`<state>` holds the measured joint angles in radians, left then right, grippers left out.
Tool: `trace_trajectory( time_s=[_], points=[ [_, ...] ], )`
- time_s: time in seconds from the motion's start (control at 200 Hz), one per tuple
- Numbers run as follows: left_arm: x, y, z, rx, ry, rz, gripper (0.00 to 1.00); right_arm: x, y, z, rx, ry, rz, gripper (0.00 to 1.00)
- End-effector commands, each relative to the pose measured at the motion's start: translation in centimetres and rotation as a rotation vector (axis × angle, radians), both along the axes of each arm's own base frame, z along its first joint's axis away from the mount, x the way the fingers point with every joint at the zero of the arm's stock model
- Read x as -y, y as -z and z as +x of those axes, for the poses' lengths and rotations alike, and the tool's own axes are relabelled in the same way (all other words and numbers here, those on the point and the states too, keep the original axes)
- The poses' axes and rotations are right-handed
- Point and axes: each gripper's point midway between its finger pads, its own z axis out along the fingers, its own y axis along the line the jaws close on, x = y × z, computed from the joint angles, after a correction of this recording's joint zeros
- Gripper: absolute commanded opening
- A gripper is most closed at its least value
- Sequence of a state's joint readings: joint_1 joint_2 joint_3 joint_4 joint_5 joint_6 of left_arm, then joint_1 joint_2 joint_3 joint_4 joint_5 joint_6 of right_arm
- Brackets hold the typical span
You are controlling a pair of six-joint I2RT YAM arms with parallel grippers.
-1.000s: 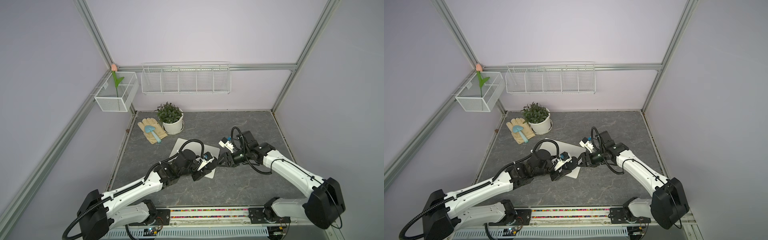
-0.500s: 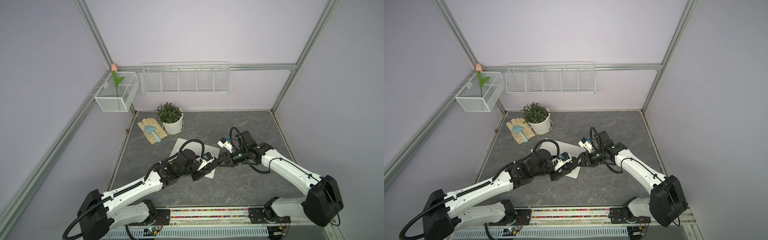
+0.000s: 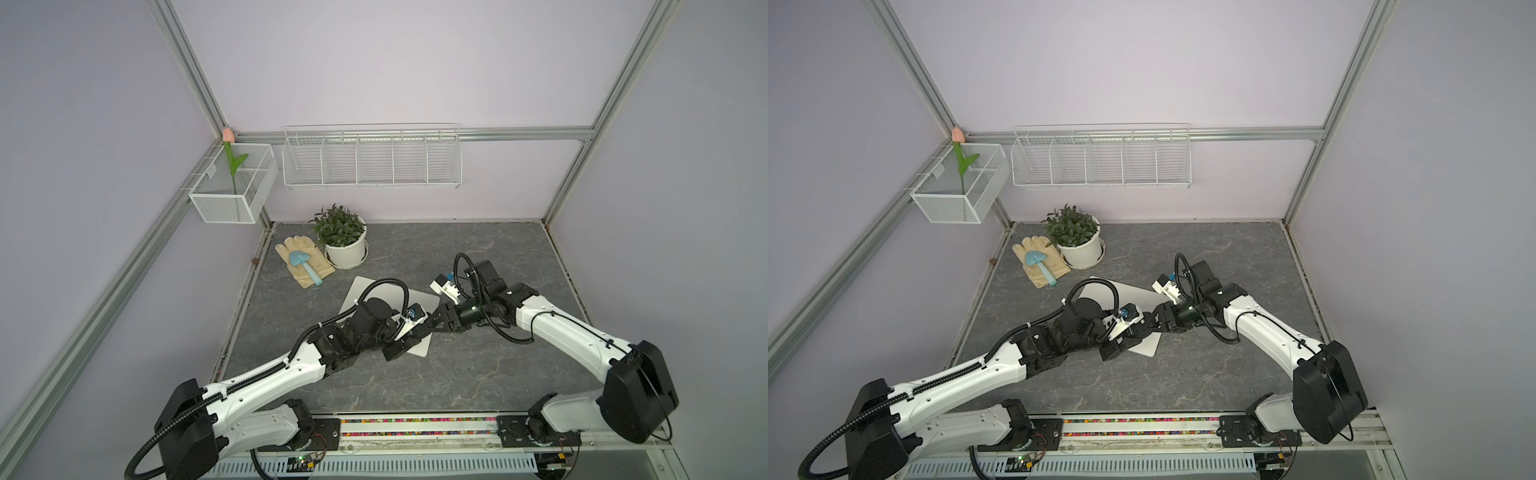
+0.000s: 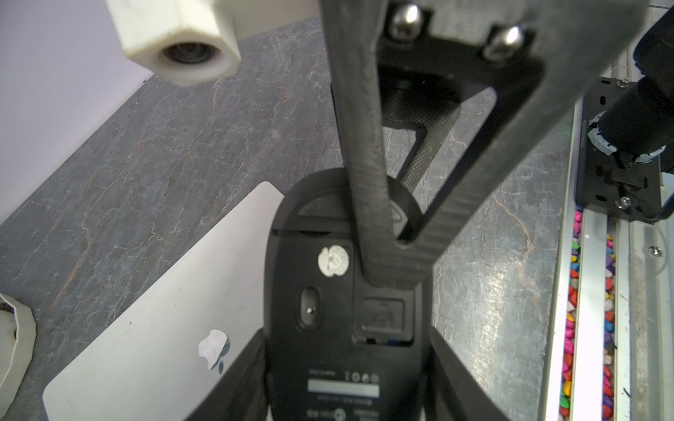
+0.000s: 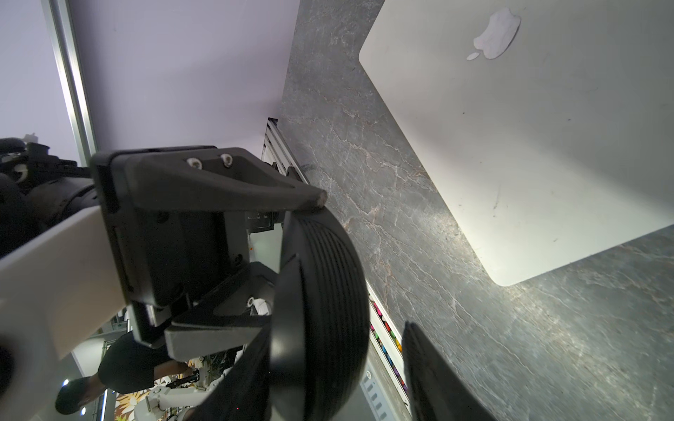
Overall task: Insert the wireless mouse receiver into the laptop
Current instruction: Close the lid on the mouse.
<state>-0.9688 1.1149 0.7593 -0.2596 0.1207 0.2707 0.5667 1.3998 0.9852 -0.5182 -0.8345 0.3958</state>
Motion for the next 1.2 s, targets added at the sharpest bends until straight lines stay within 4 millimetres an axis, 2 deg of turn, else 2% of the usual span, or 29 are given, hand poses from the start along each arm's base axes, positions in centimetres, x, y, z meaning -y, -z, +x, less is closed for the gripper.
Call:
trace_trajectory(
  time_s=[0.0, 0.14, 0.315, 0.44, 0.575, 0.93, 1.03, 1.055, 1.195],
  points=[
    [1.7, -5.2, 1.1, 0.103, 0.001, -0.152, 0.2, -0.2, 0.9, 0.3, 0.001, 0.004, -0.035, 0.56],
    [1.5, -4.5, 1.2, 0.1, -0.007, -0.134, 0.2, -0.3, 0.3, 0.6, 0.021, 0.01, -0.017, 0.58],
    [1.1, -2.7, 1.8, 0.076, -0.053, -0.084, 0.19, -0.3, -2.8, 2.2, 0.049, 0.071, 0.123, 0.65],
    [0.9, -2.5, 2.1, 0.078, -0.074, -0.084, 0.19, 0.3, -4.7, 3.2, 0.053, 0.114, 0.221, 0.67],
    [1.0, -2.5, 2.3, 0.082, -0.08, -0.084, 0.19, 1.1, -5.7, 4.3, 0.065, 0.165, 0.267, 0.67],
    [1.5, -3.4, 2.3, 0.085, -0.068, -0.116, 0.17, 1.4, -4.0, 5.8, 0.018, 0.224, 0.224, 0.65],
    [1.4, -3.8, 2.4, 0.09, -0.08, -0.133, 0.17, 1.3, -3.9, 5.7, 0.014, 0.22, 0.225, 0.64],
    [1.4, -3.9, 2.4, 0.091, -0.081, -0.138, 0.17, 1.5, -2.8, 5.3, -0.012, 0.222, 0.211, 0.63],
    [1.5, -4.4, 2.7, 0.095, -0.102, -0.162, 0.17, 1.1, -2.6, 4.7, -0.023, 0.202, 0.219, 0.61]
  ],
)
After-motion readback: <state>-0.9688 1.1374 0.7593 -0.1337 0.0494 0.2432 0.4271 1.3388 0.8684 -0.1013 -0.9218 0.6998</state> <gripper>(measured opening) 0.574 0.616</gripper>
